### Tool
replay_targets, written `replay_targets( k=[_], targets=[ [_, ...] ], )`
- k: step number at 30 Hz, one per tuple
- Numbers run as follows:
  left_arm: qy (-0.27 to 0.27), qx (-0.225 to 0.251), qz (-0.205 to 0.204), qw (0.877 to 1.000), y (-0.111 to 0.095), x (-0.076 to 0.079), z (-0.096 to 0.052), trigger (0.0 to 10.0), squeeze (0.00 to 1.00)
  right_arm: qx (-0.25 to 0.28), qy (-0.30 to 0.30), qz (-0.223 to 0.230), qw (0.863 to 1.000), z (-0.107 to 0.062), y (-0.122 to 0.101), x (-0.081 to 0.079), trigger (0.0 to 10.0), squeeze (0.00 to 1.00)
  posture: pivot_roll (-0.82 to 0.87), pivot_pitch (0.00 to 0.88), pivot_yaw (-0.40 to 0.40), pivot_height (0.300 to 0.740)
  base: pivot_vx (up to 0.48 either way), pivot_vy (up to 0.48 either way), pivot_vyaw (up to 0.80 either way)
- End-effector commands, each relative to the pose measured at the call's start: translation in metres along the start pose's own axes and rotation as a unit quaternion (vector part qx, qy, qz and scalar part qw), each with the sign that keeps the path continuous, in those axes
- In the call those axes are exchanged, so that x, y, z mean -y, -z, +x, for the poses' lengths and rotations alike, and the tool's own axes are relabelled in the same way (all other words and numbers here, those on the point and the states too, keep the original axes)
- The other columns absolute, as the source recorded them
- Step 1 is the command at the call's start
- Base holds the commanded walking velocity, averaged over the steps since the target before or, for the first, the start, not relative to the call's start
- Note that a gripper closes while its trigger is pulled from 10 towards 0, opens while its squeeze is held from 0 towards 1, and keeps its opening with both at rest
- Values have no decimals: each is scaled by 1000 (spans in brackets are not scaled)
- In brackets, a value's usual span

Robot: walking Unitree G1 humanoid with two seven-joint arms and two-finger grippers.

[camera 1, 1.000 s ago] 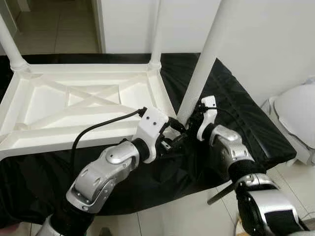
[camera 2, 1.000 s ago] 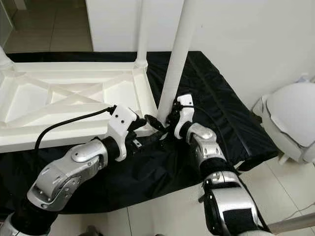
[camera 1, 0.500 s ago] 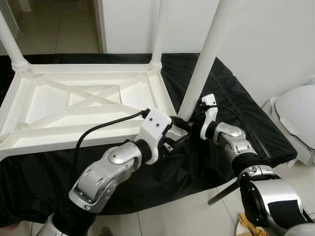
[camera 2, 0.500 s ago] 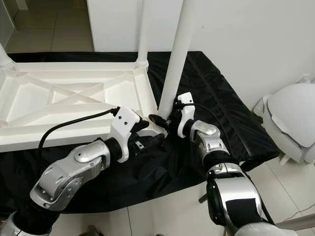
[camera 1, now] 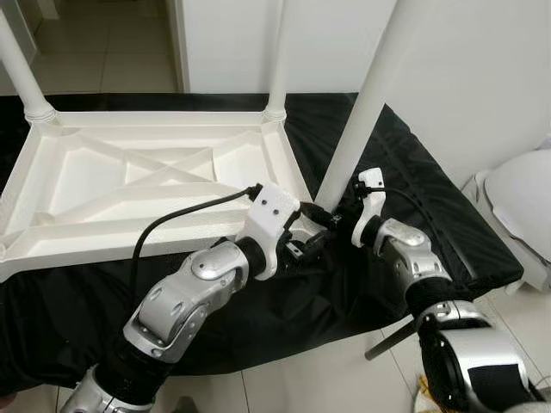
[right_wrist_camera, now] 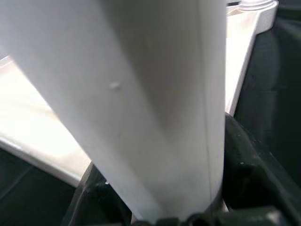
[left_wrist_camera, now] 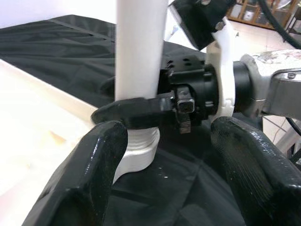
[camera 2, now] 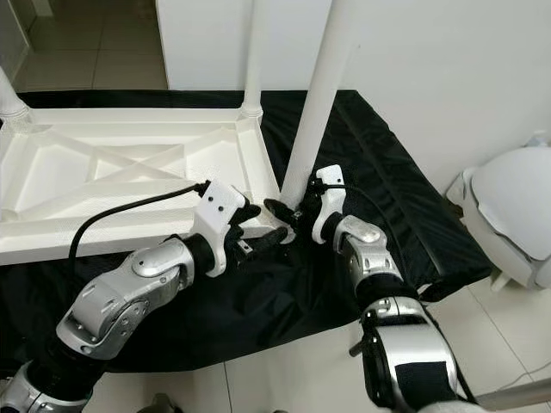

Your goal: Building children table

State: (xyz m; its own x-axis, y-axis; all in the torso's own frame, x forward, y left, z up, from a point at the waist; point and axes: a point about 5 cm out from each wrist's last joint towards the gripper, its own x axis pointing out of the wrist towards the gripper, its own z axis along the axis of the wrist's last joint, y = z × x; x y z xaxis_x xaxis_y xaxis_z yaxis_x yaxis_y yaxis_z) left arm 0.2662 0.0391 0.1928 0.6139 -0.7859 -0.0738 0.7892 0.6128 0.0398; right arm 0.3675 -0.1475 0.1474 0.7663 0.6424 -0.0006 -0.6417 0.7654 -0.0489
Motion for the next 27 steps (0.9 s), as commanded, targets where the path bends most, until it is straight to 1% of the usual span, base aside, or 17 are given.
replay_targets(
  k=[1,2,4,6,8,10,11,13,14,16,17,18,20,21,23,26,27],
  targets=[
    [58,5,6,998,-3,4,1,10000,0,17,63,34,997,-9,3,8,0,0,-32,47,-55,740,0,0,0],
    [56,5,7,998,-3,3,2,10000,0,20,81,35,996,-11,6,6,0,0,-36,41,-43,740,0,0,0],
    [56,5,7,998,-3,3,2,10000,0,20,81,35,996,-11,6,6,0,0,-36,41,-43,740,0,0,0],
    [58,3,9,998,-3,2,3,10000,0,25,118,41,992,-15,11,0,0,0,-39,27,-41,740,0,0,0],
    [60,2,11,998,-3,2,3,10000,0,26,135,46,989,-16,12,-3,0,0,-39,27,-41,740,0,0,0],
    [60,2,11,998,-3,2,3,10000,0,26,135,46,989,-16,12,-3,0,0,-39,27,-41,740,0,0,0],
    [62,2,13,998,-3,1,3,10000,0,25,151,56,987,-17,13,-5,0,0,-43,24,-43,740,0,0,0],
    [59,5,16,998,-4,-2,4,10000,0,36,193,55,979,-14,7,-15,0,0,-51,17,-51,740,0,0,0],
    [59,5,16,998,-4,-2,4,10000,0,36,193,55,979,-14,7,-15,0,0,-51,17,-51,740,0,0,0],
    [57,8,16,998,-4,-3,5,10000,0,48,228,52,971,-10,-1,-28,0,0,-57,7,-62,740,0,0,0],
    [57,8,16,998,-4,-3,5,10000,0,48,228,52,971,-10,-1,-28,0,0,-57,7,-62,740,0,0,0],
    [58,8,16,998,-3,-2,5,10000,0,51,240,50,968,-9,-3,-34,0,0,-57,7,-62,740,0,0,0],
    [58,8,16,998,-3,-2,5,10000,0,51,240,50,968,-9,-3,-34,0,0,-57,7,-62,740,0,0,0],
    [57,12,13,998,-3,-2,7,10000,0,55,288,38,955,-7,-8,-42,0,0,-66,0,-68,740,0,0,0],
    [57,12,13,998,-3,-2,7,10000,0,55,288,38,955,-7,-8,-42,0,0,-66,0,-68,740,0,0,0],
    [58,14,12,998,-3,-1,8,10000,0,53,305,40,950,-8,-8,-44,0,0,-66,0,-68,740,0,0,0],
    [59,16,11,998,-3,-1,8,10000,0,45,322,52,944,-8,-6,-47,0,0,-79,0,-64,740,0,0,0]
  ],
)
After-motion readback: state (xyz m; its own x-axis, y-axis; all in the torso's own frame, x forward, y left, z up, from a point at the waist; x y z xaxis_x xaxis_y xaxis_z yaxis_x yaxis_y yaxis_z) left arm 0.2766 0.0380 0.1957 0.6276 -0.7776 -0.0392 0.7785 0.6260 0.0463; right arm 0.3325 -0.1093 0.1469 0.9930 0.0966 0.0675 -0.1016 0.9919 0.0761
